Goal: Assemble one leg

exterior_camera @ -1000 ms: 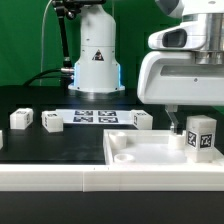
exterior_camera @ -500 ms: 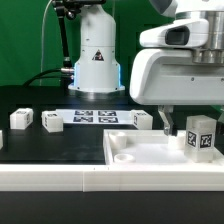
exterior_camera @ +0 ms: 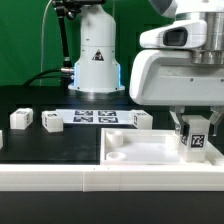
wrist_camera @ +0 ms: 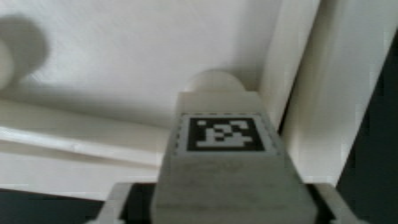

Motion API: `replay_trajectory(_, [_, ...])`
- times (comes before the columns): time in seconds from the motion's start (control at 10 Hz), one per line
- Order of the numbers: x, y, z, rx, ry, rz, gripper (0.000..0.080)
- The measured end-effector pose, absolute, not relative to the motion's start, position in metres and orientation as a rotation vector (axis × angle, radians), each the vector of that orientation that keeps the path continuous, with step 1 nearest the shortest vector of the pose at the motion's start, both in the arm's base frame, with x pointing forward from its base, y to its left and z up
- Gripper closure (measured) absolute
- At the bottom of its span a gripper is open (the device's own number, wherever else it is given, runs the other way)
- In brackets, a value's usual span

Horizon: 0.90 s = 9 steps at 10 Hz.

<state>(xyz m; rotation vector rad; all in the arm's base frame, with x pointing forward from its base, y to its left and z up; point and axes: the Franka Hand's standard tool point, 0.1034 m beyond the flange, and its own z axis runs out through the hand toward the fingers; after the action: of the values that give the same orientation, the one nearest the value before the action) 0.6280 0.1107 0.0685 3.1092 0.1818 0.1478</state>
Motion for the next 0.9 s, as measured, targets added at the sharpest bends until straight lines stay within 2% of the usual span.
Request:
replay_trajectory(0.4, [0.627, 0.113, 0.067, 3.098, -0.539, 0.194, 0.0508])
replay_trajectory(0.9, [0.623, 0.098, 0.067, 2.957, -0.996, 0.196, 0.0495])
